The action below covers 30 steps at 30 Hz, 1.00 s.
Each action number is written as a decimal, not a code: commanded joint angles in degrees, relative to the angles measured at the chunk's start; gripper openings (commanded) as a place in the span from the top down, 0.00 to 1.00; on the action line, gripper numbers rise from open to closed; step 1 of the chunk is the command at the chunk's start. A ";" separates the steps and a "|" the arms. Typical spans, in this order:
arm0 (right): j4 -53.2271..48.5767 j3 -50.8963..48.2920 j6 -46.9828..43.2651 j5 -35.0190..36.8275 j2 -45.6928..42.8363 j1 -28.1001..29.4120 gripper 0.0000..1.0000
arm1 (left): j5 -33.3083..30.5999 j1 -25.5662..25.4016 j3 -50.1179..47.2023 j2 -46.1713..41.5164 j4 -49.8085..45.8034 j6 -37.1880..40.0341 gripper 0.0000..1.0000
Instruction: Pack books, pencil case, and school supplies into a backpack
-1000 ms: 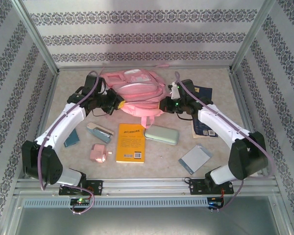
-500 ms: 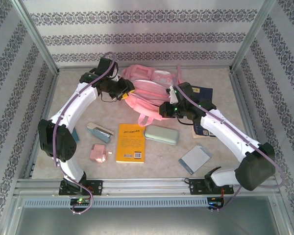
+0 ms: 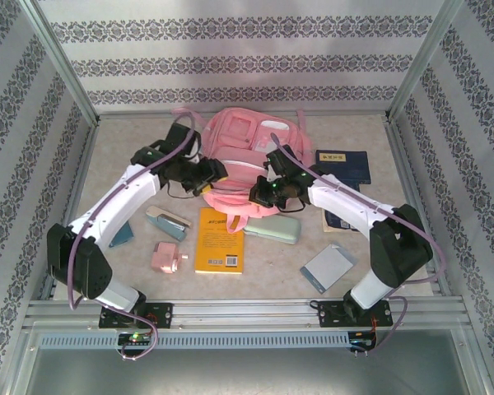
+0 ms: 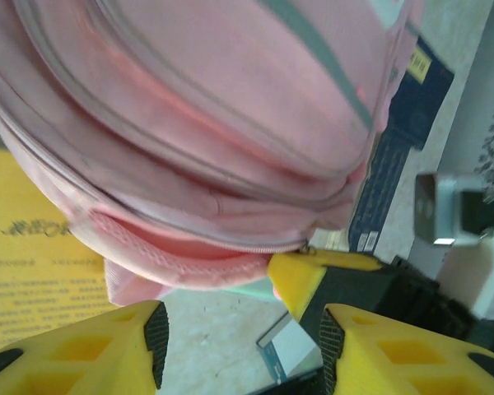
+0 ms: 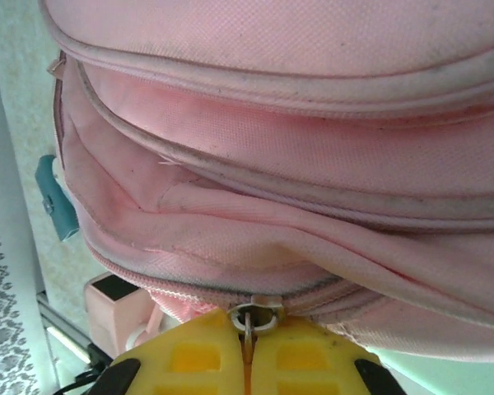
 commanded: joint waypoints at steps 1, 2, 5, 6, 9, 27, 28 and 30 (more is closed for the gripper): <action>7.22 0.52 6.71 -4.09 -0.36 0.49 1.00 | 2.03 -2.33 -3.58 0.80 5.60 -6.99 0.45; 7.26 0.65 6.69 -4.26 -0.35 0.83 1.00 | 1.52 -2.90 -4.17 1.04 6.15 -8.53 0.44; 4.83 2.18 4.24 -2.42 -0.57 2.23 1.00 | -0.36 -3.52 -5.03 2.17 7.16 -11.56 0.41; 4.20 2.61 3.53 -1.98 -0.53 2.63 1.00 | -0.53 -3.48 -5.21 2.69 7.66 -12.53 0.41; 2.65 3.31 1.60 -1.44 -0.34 3.37 1.00 | -0.74 -3.45 -4.81 4.54 9.88 -14.44 0.41; -5.90 3.98 -10.25 6.24 0.52 4.25 1.00 | -1.93 -1.29 -4.35 10.44 15.13 -17.41 1.00; -6.39 3.65 -10.80 6.60 0.37 3.95 1.00 | -2.34 -0.72 -4.34 9.81 15.00 -17.25 1.00; -6.68 2.82 -11.48 6.65 -0.06 3.28 1.00 | -2.66 0.33 -4.19 8.67 14.65 -16.85 1.00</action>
